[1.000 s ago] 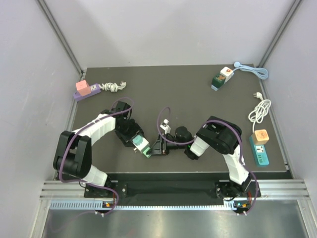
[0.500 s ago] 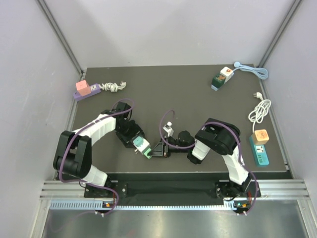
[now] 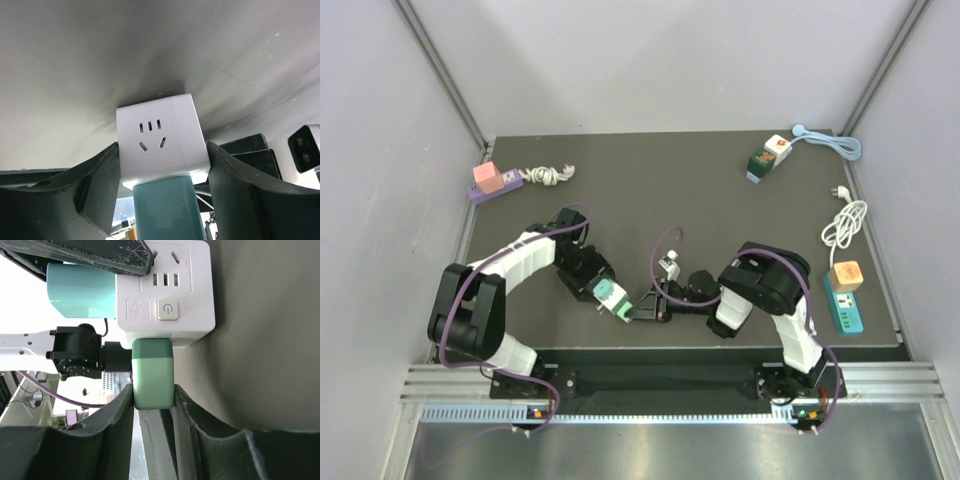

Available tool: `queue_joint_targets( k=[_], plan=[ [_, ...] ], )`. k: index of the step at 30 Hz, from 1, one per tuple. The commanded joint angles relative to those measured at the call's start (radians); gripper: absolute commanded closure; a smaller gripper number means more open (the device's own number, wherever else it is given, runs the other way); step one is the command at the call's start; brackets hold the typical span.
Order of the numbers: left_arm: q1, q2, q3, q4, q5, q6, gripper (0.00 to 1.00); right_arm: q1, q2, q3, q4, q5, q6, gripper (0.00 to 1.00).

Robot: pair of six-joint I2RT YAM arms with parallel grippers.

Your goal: Pull the plug off the socket

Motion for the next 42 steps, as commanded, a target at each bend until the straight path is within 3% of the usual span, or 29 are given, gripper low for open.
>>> queue_joint_targets(
  k=[1, 19, 28, 32, 37, 42],
  plan=[
    [0.041, 0.022, -0.003, 0.077, -0.285, 0.042, 1.00, 0.033, -0.035, -0.102, 0.082, -0.121, -0.038, 1.00],
    [0.054, 0.036, -0.017, 0.092, -0.313, 0.029, 1.00, 0.038, -0.164, -0.187, 0.046, -0.091, -0.081, 1.00],
    [0.052, -0.032, -0.007, 0.054, -0.368, 0.088, 1.00, -0.123, -0.283, -0.214, -0.022, -0.144, -0.135, 1.00],
    [0.049, -0.085, -0.018, 0.064, -0.351, 0.128, 1.00, -0.220, -0.335, -0.123, -0.221, -0.194, -0.227, 1.00],
    [0.035, -0.147, -0.063, 0.106, -0.324, 0.141, 1.00, -0.278, -0.374, 0.135, -0.842, -0.142, -0.519, 1.00],
    [0.035, -0.171, -0.067, 0.141, -0.252, 0.197, 1.00, -0.335, -0.331, 0.381, -1.092, -0.061, -0.649, 1.00]
  ],
)
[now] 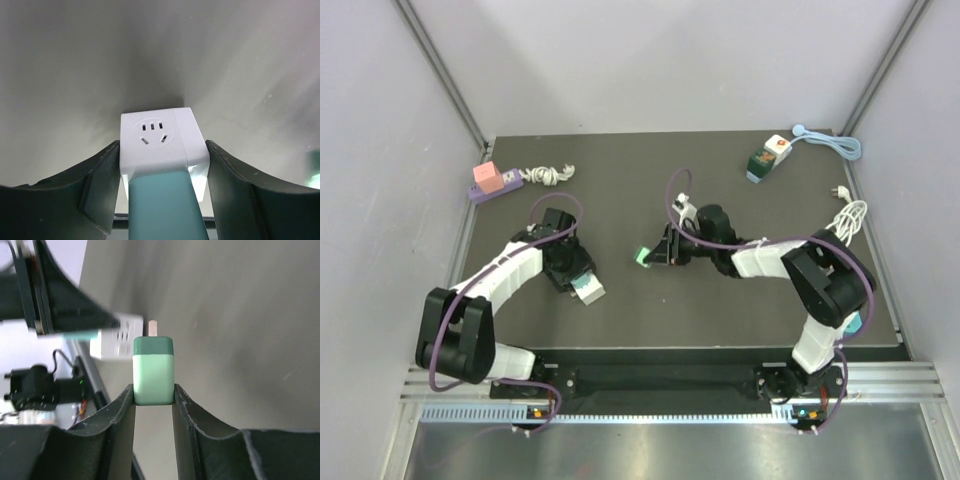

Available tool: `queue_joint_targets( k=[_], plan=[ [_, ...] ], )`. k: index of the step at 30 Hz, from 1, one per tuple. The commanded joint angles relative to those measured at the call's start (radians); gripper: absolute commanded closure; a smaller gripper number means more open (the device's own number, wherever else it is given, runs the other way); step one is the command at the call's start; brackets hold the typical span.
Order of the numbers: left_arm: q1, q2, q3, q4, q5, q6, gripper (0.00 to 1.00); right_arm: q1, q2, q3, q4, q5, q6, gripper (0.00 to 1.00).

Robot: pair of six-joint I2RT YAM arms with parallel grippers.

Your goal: Pull the plug off the socket

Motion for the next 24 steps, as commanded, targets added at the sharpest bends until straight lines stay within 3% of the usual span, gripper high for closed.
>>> queue_joint_targets(
  k=[1, 6, 15, 18, 20, 21, 23, 24],
  plan=[
    [-0.004, -0.041, -0.009, 0.069, 0.050, 0.061, 1.00, -0.053, 0.021, 0.126, -0.249, 0.027, -0.162, 1.00],
    [-0.004, -0.085, -0.040, 0.120, 0.093, 0.064, 1.00, -0.124, 0.132, 0.210, -0.258, -0.108, -0.145, 0.96],
    [-0.004, -0.110, -0.063, 0.149, 0.126, 0.070, 0.54, -0.148, 0.178, 0.307, -0.398, -0.070, -0.217, 0.72],
    [-0.004, -0.121, -0.026, 0.115, 0.109, 0.090, 0.40, -0.153, 0.172, 0.327, -0.439, -0.050, -0.243, 0.59],
    [-0.004, -0.125, -0.003, 0.102, 0.101, 0.104, 0.34, -0.159, 0.164, 0.330, -0.456, -0.040, -0.259, 0.43],
    [-0.002, -0.128, 0.003, 0.094, 0.100, 0.107, 0.24, -0.162, 0.150, 0.330, -0.482, -0.018, -0.282, 0.38],
    [-0.002, -0.133, 0.014, 0.091, 0.104, 0.118, 0.16, -0.165, 0.135, 0.330, -0.511, 0.025, -0.306, 0.20],
    [-0.002, -0.131, 0.019, 0.086, 0.110, 0.119, 0.04, -0.165, 0.117, 0.332, -0.537, 0.036, -0.332, 0.12]
  ],
)
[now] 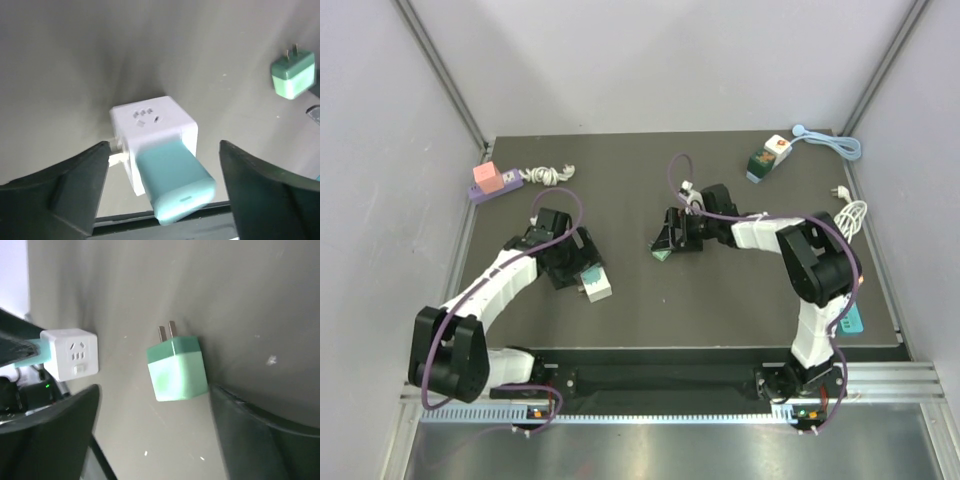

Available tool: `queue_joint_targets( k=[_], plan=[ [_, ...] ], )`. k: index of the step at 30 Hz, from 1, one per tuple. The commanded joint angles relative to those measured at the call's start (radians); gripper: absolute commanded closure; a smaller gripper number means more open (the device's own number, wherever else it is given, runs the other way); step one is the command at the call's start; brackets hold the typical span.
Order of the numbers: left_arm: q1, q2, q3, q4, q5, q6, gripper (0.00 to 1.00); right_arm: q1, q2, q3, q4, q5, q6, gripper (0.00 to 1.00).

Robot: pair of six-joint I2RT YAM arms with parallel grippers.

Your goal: Pull the plug off the socket

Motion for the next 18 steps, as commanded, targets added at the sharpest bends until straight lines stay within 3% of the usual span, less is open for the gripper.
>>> queue_joint_targets(
  k=[1, 6, 10, 15, 18],
  plan=[
    [-0.002, -0.033, 0.058, -0.002, 0.006, 0.025, 0.02, -0.016, -0.056, 0.022, -0.096, 0.097, -0.108, 0.02],
    [0.000, -0.021, 0.084, -0.042, 0.003, 0.046, 0.02, -0.017, -0.136, -0.004, -0.162, 0.148, -0.147, 0.00],
    [0.000, -0.062, 0.120, -0.111, -0.078, 0.084, 0.02, -0.017, -0.215, -0.072, -0.145, 0.163, -0.139, 0.00],
    [-0.002, -0.158, 0.159, -0.192, -0.188, 0.134, 0.06, -0.008, -0.332, -0.180, -0.065, 0.160, -0.104, 0.00],
    [-0.002, -0.218, 0.167, -0.203, -0.186, 0.163, 0.11, 0.064, -0.407, -0.277, 0.011, 0.163, -0.128, 0.00]
  ],
)
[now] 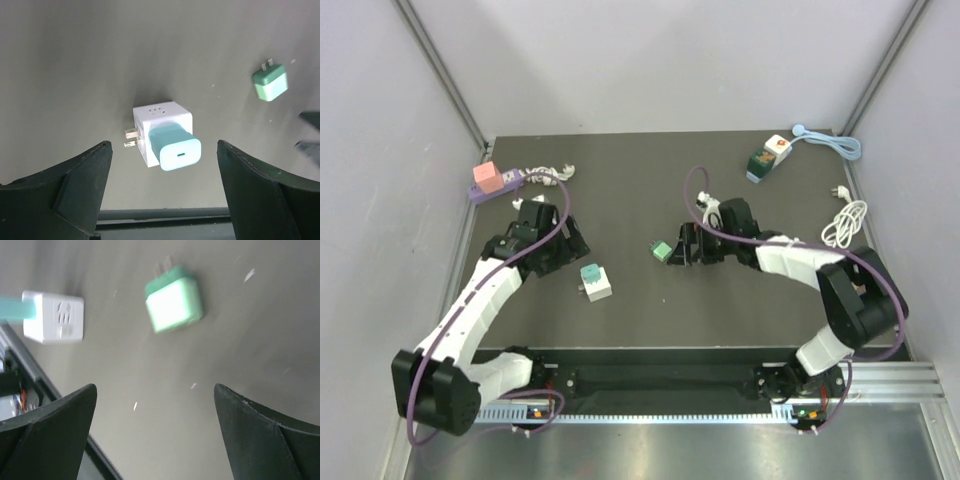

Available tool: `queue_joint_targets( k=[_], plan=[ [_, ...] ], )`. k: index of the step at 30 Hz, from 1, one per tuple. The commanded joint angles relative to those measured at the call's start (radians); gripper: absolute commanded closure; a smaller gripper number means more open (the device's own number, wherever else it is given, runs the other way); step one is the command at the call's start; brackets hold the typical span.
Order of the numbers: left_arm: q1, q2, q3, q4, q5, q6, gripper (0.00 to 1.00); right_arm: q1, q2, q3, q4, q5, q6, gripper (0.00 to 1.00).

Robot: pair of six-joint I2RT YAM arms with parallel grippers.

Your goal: Pull the plug off the socket

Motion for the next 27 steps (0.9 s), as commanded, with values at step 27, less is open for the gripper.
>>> queue_joint_targets(
  k=[27],
  plan=[
    [-0.356, 0.100, 0.163, -0.209, -0.402, -0.046, 0.14, 0.424, -0.272, -0.495, 0.689, 0.101, 0.004, 0.00]
  ],
)
